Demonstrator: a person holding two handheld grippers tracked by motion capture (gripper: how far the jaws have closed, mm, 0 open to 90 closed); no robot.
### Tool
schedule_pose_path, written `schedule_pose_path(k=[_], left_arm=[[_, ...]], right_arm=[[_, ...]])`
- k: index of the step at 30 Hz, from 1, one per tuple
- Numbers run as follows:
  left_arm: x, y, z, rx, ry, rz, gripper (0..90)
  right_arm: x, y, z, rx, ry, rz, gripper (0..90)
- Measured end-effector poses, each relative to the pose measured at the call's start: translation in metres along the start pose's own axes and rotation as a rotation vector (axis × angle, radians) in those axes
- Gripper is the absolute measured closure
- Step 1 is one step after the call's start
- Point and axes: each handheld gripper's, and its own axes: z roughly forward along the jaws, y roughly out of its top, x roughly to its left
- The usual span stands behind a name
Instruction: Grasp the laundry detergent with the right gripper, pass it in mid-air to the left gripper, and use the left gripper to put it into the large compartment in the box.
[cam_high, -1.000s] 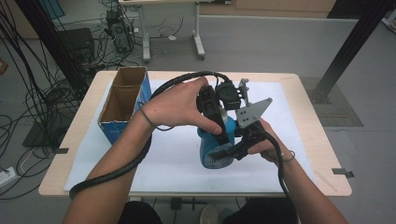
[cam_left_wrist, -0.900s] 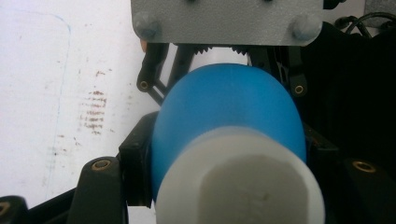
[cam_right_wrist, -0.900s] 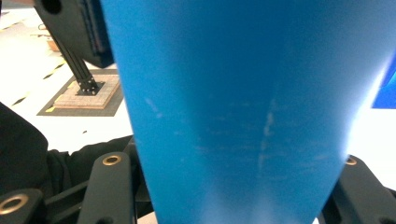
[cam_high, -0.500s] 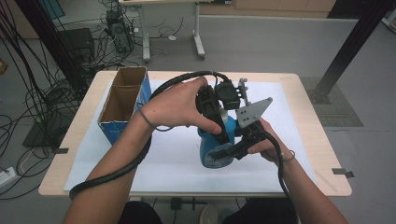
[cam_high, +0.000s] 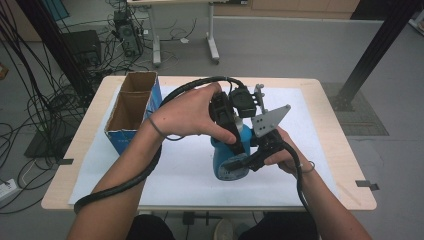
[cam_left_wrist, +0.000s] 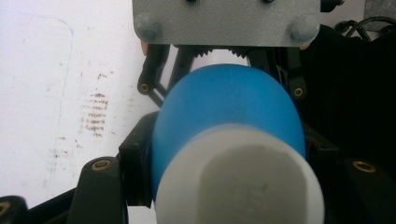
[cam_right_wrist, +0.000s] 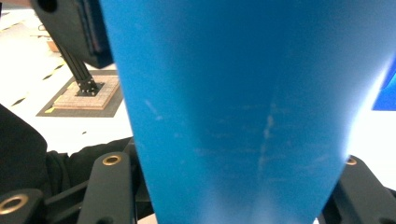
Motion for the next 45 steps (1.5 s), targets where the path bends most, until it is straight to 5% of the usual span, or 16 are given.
schedule_pose_path(k=[45], left_arm=[[-0.0027, 0.0018, -0.0013, 0.013, 0.013, 0.004, 37.5]], right_arm=[[0.0011, 0.0009, 0.0001, -0.005, -0.011, -0.016, 43.0]])
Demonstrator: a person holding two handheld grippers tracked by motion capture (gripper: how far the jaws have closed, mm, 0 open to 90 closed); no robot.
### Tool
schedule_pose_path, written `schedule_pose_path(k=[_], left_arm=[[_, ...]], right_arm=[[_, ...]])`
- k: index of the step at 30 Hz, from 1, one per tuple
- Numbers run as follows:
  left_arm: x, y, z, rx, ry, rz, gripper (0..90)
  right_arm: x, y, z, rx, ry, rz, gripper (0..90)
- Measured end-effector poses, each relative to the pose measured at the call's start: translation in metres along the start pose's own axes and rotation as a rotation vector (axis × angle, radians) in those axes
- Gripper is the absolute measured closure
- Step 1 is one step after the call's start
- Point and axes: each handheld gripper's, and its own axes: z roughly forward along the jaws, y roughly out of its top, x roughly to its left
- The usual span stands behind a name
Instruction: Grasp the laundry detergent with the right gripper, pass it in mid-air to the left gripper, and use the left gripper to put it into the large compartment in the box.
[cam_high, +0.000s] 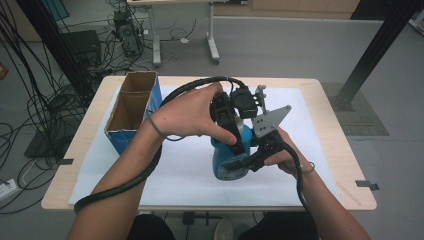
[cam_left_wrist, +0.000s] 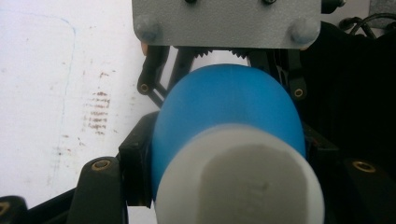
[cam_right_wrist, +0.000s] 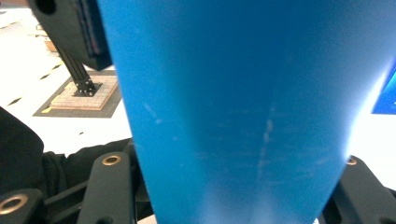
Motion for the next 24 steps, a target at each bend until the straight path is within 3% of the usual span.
schedule_pose_path(k=[24], left_arm=[[0.0018, 0.0008, 0.0023, 0.013, 0.020, 0.007, 37.8]], right_arm=[[-0.0030, -0.0051, 0.0021, -0.021, -0.024, -0.010, 41.3]])
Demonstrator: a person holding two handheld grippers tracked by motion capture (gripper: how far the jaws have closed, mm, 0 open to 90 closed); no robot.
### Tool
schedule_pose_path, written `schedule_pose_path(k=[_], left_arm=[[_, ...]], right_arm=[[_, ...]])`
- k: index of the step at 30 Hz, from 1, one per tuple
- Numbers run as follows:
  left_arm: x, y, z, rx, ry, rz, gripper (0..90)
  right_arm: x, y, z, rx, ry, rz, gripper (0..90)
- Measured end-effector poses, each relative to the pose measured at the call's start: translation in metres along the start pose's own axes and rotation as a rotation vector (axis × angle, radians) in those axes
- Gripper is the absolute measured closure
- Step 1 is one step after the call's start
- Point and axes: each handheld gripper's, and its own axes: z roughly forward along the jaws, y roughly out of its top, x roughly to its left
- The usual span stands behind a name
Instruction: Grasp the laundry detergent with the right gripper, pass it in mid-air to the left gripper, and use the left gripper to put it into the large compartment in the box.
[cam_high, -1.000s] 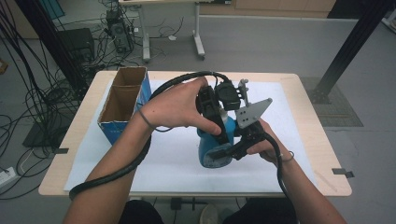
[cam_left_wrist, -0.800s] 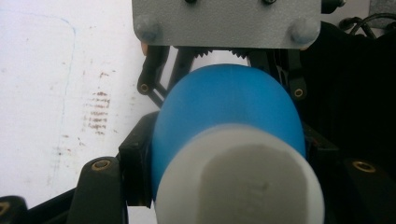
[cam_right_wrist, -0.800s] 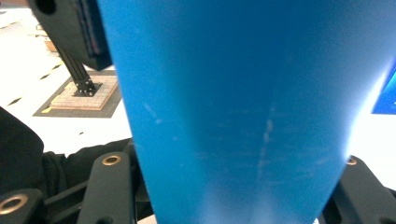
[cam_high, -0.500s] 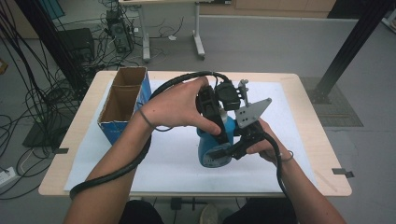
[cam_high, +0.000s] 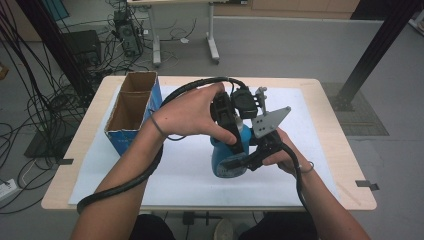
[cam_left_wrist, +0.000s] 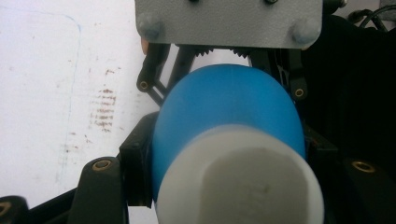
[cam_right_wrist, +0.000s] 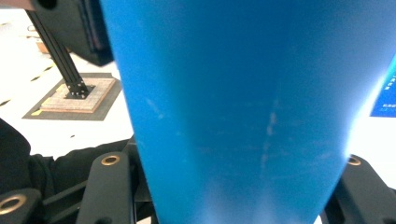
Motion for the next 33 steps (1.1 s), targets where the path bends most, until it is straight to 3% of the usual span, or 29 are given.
schedule_pose_path(k=[4, 9, 18, 33], left_arm=[[0.002, -0.001, -0.002, -0.004, 0.007, -0.007, 37.8], [0.003, -0.003, -0.005, -0.006, 0.009, -0.013, 37.8], [0.004, -0.006, -0.007, -0.009, 0.017, -0.024, 37.7], [0.008, -0.015, -0.011, -0.018, 0.025, -0.063, 37.7]], right_arm=[[-0.001, -0.001, -0.001, -0.004, -0.027, 0.021, 36.6], [-0.001, -0.002, -0.002, 0.007, -0.037, 0.057, 19.3], [-0.001, -0.002, -0.004, 0.022, -0.060, 0.087, 10.0], [0.001, -0.004, -0.015, 0.087, -0.074, 0.120, 4.7]])
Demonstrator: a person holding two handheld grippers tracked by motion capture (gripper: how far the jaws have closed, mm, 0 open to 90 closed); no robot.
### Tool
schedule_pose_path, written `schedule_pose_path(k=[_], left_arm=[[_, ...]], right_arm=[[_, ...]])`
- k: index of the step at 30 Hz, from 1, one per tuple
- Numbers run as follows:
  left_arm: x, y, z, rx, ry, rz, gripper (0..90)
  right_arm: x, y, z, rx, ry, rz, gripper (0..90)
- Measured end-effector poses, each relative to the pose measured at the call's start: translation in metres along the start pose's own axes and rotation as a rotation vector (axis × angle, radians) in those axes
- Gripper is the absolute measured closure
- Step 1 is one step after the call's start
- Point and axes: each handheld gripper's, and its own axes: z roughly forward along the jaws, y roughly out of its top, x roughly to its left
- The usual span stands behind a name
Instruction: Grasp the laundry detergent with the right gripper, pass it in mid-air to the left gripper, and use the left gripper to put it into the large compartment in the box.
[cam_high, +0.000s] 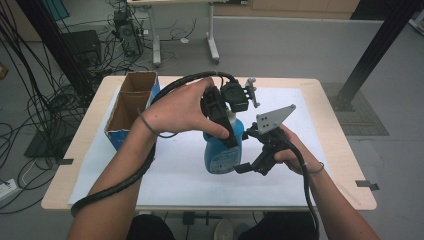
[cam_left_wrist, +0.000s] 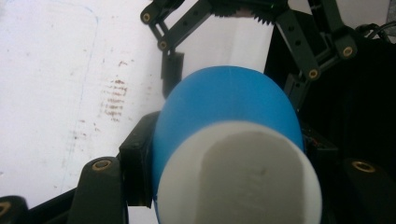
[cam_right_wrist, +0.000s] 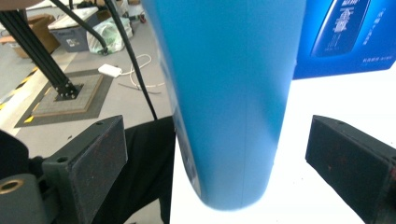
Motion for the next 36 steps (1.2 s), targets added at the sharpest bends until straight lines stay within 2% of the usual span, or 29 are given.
schedule_pose_path(k=[13, 21, 26, 32, 34, 36], left_arm=[[0.005, -0.010, 0.000, 0.004, 0.024, -0.065, 37.7], [0.012, -0.014, -0.002, 0.008, 0.054, -0.144, 37.7], [0.015, -0.016, -0.004, 0.009, 0.087, -0.185, 37.7], [0.020, -0.020, -0.007, 0.005, 0.096, -0.253, 37.6], [0.021, -0.021, -0.008, 0.006, 0.104, -0.258, 37.6], [0.023, -0.022, -0.009, 0.004, 0.111, -0.283, 37.6]], right_arm=[[-0.003, -0.008, -0.015, 0.081, -0.040, 0.050, 4.3], [-0.004, -0.013, -0.024, 0.126, -0.059, 0.071, 4.3], [-0.006, -0.017, -0.029, 0.167, -0.079, 0.092, 4.2], [-0.007, -0.023, -0.033, 0.247, -0.107, 0.109, 5.0], [-0.007, -0.024, -0.034, 0.275, -0.119, 0.119, 5.6], [-0.007, -0.026, -0.034, 0.294, -0.131, 0.126, 5.8]])
